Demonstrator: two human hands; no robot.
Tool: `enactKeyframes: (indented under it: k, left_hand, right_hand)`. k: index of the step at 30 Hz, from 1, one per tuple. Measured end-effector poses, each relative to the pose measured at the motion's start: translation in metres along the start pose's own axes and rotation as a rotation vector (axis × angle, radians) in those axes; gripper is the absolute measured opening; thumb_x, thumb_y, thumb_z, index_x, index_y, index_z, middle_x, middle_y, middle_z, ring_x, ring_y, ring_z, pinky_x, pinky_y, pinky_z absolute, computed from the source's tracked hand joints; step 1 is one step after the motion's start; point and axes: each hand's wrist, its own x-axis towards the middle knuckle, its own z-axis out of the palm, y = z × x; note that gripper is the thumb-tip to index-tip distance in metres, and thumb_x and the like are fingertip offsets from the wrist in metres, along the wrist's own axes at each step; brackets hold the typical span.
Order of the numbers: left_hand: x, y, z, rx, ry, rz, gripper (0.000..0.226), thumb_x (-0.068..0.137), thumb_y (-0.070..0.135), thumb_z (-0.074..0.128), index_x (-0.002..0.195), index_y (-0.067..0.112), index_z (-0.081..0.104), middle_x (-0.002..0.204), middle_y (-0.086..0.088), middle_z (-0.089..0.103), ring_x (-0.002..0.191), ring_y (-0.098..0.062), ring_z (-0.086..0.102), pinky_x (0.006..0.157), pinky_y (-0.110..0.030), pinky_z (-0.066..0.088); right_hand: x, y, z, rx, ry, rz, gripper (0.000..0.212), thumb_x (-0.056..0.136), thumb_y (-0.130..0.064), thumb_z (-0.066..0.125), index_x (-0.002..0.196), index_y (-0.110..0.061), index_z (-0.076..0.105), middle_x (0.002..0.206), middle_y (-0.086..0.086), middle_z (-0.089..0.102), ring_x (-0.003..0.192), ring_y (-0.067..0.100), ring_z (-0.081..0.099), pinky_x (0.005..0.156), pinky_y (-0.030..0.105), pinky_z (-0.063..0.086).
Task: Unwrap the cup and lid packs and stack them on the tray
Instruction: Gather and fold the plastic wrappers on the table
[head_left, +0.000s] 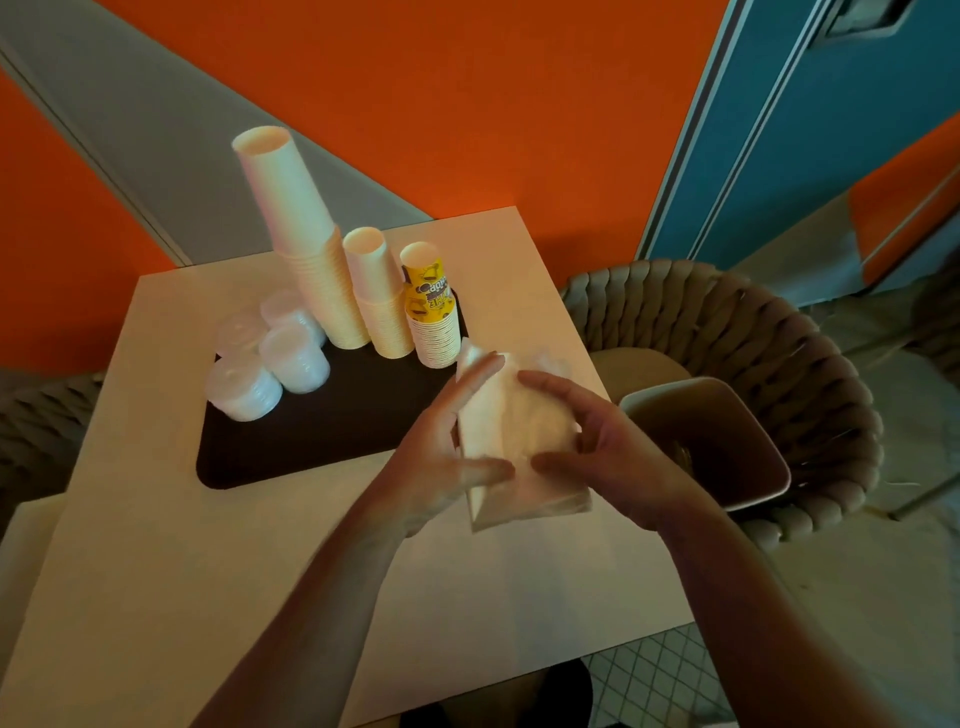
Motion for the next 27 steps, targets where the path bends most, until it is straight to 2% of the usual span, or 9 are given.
enactKeyframes:
  k: [4,7,10,13,15,17,20,23,27]
  left_hand:
    - [0.018,-0.011,0.022,0.137,-0.097,-0.016,0.114,0.068,-0.003,0.087,0.148,0.054,0.03,0.155,0.038,0.011,0.147,-0.002,0.025,0.11,-0.039,0.046]
    - [0.036,-0.03,0.04,0.296,-0.126,-0.007,0.117,0.069,0.006,0.09,0.149,0.055,0.02,0.157,0.036,-0.001,0.151,-0.01,0.018,0.112,-0.042,0.042]
    - [0.053,-0.062,0.059,0.665,-0.193,-0.088,0.118,0.072,0.017,0.09,0.157,0.041,0.011,0.164,0.018,-0.014,0.151,-0.01,0.006,0.111,-0.029,0.031]
    - [0.061,-0.099,0.076,0.9,-0.251,-0.224,0.117,0.071,0.029,0.089,0.157,0.041,0.01,0.166,0.011,-0.015,0.154,-0.026,0.003,0.118,-0.044,0.03]
    - [0.059,-0.118,0.085,1.028,-0.277,-0.354,0.12,0.071,0.041,0.087,0.157,0.044,0.003,0.165,0.01,-0.021,0.154,-0.03,-0.008,0.121,-0.057,0.018]
    - [0.056,-0.129,0.093,1.128,-0.284,-0.433,0.125,0.069,0.052,0.085,0.156,0.045,-0.005,0.164,0.008,-0.027,0.152,-0.03,-0.018,0.121,-0.062,0.007]
    - [0.057,-0.135,0.099,1.197,-0.267,-0.445,0.131,0.065,0.059,0.085,0.156,0.046,-0.01,0.162,0.006,-0.03,0.151,-0.032,-0.022,0.119,-0.065,0.003]
    - [0.061,-0.135,0.101,1.22,-0.261,-0.452,0.132,0.064,0.058,0.085,0.156,0.045,-0.009,0.163,0.005,-0.028,0.152,-0.033,-0.02,0.119,-0.064,0.007]
    - [0.06,-0.137,0.1,1.219,-0.245,-0.459,0.132,0.063,0.057,0.086,0.156,0.046,-0.008,0.164,0.006,-0.027,0.152,-0.031,-0.02,0.119,-0.062,0.008]
  right_hand:
    - [-0.011,0.009,-0.028,-0.111,0.072,0.024,0.088,0.08,0.012,0.074,0.14,-0.047,0.052,0.144,-0.018,0.045,0.123,0.019,0.059,0.091,0.042,0.06]
    - [-0.017,0.016,-0.059,-0.148,0.163,0.04,0.094,0.079,0.012,0.074,0.146,-0.046,0.043,0.142,-0.016,0.042,0.123,0.017,0.056,0.09,0.039,0.06]
    - [-0.021,0.029,-0.097,-0.135,0.335,0.067,0.094,0.079,0.013,0.072,0.15,-0.039,0.039,0.135,-0.015,0.042,0.119,0.019,0.055,0.083,0.036,0.062]
    - [-0.024,0.045,-0.131,-0.101,0.542,0.067,0.084,0.08,0.012,0.072,0.145,-0.035,0.046,0.137,-0.001,0.046,0.116,0.022,0.056,0.076,0.033,0.061]
    - [-0.023,0.056,-0.153,-0.166,0.667,0.085,0.077,0.082,0.011,0.069,0.142,-0.031,0.049,0.135,0.005,0.049,0.113,0.026,0.057,0.068,0.024,0.058]
    - [-0.023,0.068,-0.177,-0.266,0.758,0.127,0.071,0.083,0.011,0.065,0.141,-0.027,0.051,0.131,0.007,0.051,0.111,0.028,0.056,0.062,0.019,0.051]
    - [-0.022,0.089,-0.209,-0.416,0.75,0.191,0.067,0.084,0.009,0.062,0.142,-0.025,0.051,0.134,0.007,0.049,0.116,0.029,0.053,0.073,0.03,0.052]
    - [-0.017,0.108,-0.233,-0.627,0.636,0.276,0.06,0.089,0.004,0.06,0.14,-0.025,0.052,0.126,0.002,0.049,0.11,0.026,0.054,0.069,0.025,0.046]
    - [-0.003,0.126,-0.25,-0.773,0.438,0.412,0.061,0.087,0.002,0.058,0.127,-0.044,0.054,0.126,0.002,0.058,0.104,0.022,0.06,0.069,0.026,0.048]
